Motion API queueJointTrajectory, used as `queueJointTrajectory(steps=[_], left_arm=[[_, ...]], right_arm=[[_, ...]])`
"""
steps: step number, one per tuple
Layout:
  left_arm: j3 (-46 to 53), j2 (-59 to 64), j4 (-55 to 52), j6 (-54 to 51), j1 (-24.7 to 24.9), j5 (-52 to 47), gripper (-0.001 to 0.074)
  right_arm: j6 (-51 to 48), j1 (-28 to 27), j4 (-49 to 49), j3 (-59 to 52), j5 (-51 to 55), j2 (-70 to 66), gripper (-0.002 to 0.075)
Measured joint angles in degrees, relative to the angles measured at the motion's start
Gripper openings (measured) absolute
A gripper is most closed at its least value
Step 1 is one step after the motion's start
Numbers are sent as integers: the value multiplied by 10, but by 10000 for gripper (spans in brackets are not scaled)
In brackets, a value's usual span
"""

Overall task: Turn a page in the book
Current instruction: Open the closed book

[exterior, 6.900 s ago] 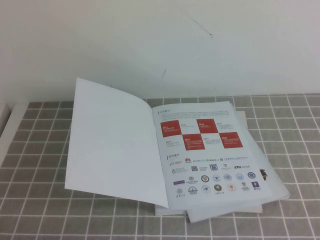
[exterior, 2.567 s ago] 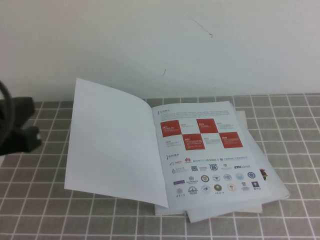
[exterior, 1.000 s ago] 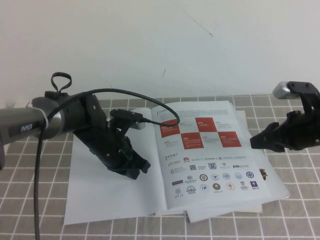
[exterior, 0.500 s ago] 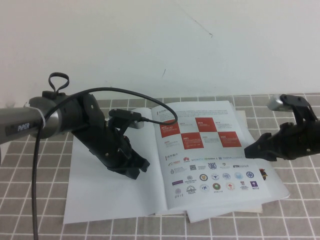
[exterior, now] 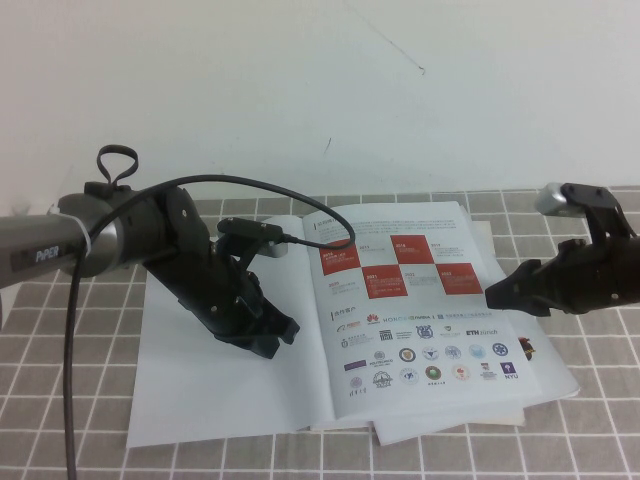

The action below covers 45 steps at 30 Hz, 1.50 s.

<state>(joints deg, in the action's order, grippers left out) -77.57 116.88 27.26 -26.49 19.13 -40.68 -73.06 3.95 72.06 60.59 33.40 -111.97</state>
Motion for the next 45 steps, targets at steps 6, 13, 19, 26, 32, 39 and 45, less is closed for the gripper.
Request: queueJointTrajectory(steps=[6,13,19,26,32,39,45], left_arm=[[0,0,1,-1,0,0,-4],[0,0,1,-1,0,-1,-4],[0,0,2,-1,0,-2,-4],[-1,0,2,-2,0,-2,-4],[-1,0,2,-2,0,-2,-4],[-1,0,2,-2,0,-2,-4],[-1,0,2,-2,0,-3,-4]], right_arm=[[-2,0,4,0,3,-14,353],[-2,0,4,0,9,-34,353],[-2,0,7,0,-7,-34,354],[-2,0,8,0,-14,-34,353],[-2,0,8,0,3,-34,354],[-7,-1,27,0,18,-34,356],[-21,-2,54,0,30,-34,356]])
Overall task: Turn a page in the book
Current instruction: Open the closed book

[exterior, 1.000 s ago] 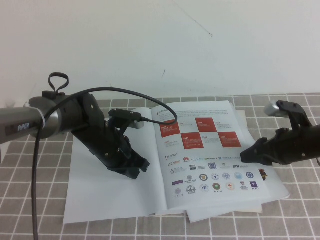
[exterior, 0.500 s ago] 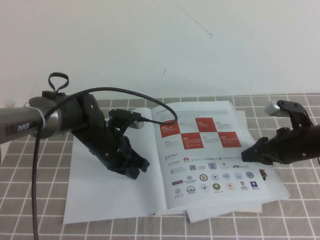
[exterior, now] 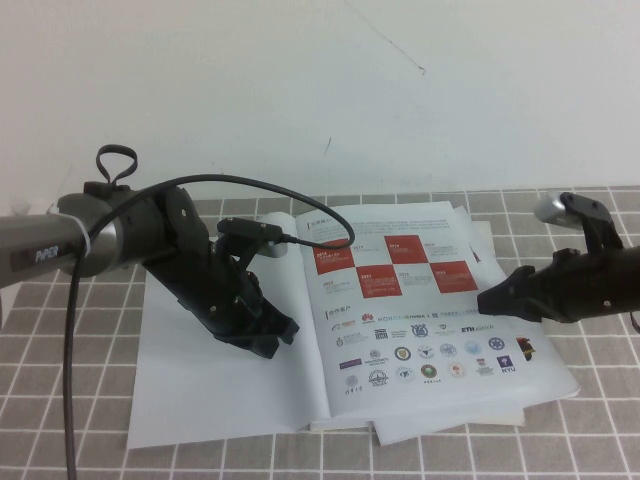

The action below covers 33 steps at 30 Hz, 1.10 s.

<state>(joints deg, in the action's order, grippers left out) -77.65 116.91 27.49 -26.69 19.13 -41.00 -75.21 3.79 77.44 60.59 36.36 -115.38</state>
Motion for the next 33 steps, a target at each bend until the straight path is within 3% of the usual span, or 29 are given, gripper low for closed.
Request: queueJointTrajectory(steps=[16,26,33], left_arm=[[0,0,0,-4,0,-1,-4],[0,0,0,-8,0,-1,-4],[0,0,6,-19,0,-1,-4]], right_arm=[[-79,0,112,5,142,0,356],[-43,0,49,6,85,0,356],[-57,0,71,6,109,0,356]])
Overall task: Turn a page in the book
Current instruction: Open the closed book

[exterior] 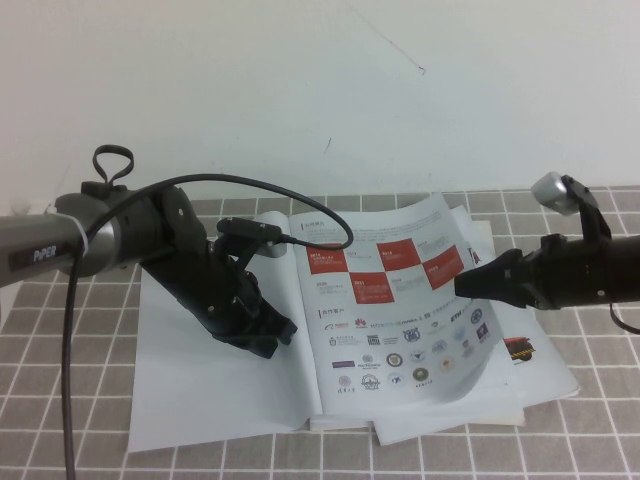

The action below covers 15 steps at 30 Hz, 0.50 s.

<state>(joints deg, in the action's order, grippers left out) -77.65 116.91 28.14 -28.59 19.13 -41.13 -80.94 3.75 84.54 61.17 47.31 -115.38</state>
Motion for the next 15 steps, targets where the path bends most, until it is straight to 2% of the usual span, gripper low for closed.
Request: queueJointTrajectory(steps=[15], left_arm=[[0,1,4,-9,0,0,-4]], right_arm=[[-33,1,93,0,161,9,356]])
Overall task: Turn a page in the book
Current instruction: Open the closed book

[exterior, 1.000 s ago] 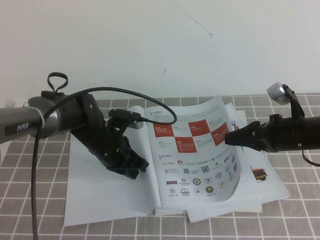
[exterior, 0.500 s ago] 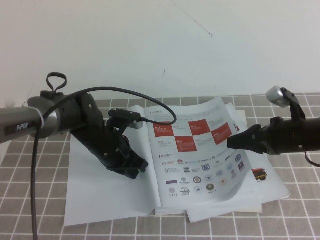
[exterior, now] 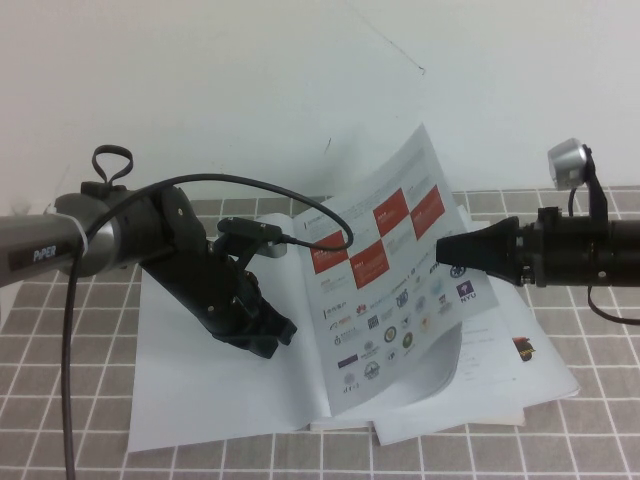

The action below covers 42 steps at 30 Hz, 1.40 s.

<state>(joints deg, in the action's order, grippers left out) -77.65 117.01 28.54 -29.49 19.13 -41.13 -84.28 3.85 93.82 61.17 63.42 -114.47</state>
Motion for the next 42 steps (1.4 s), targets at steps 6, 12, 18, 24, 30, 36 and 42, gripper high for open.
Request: queueJointTrajectory(steps=[6,12,18,24,30,36,42], left_arm=[[0,0,2,0,0,0,-4],[0,0,3,0,0,0,-4],[0,0,4,0,0,0,-4],[0,0,7,-6,0,0,-4],[0,0,9,-9,0,0,-4],[0,1,14,-15,-1,0,-4],[0,1,20,-26,-1,1,-4]], right_arm=[[3,0,0,26,19,21,356],[37,2,-18,76,26,27,356],[101,27,-106,98,5,31,356],[155,51,-218,98,-103,31,356],[156,62,-220,98,-121,31,356],[151,66,-220,99,-128,21,356],[151,66,-212,103,-129,9,356]])
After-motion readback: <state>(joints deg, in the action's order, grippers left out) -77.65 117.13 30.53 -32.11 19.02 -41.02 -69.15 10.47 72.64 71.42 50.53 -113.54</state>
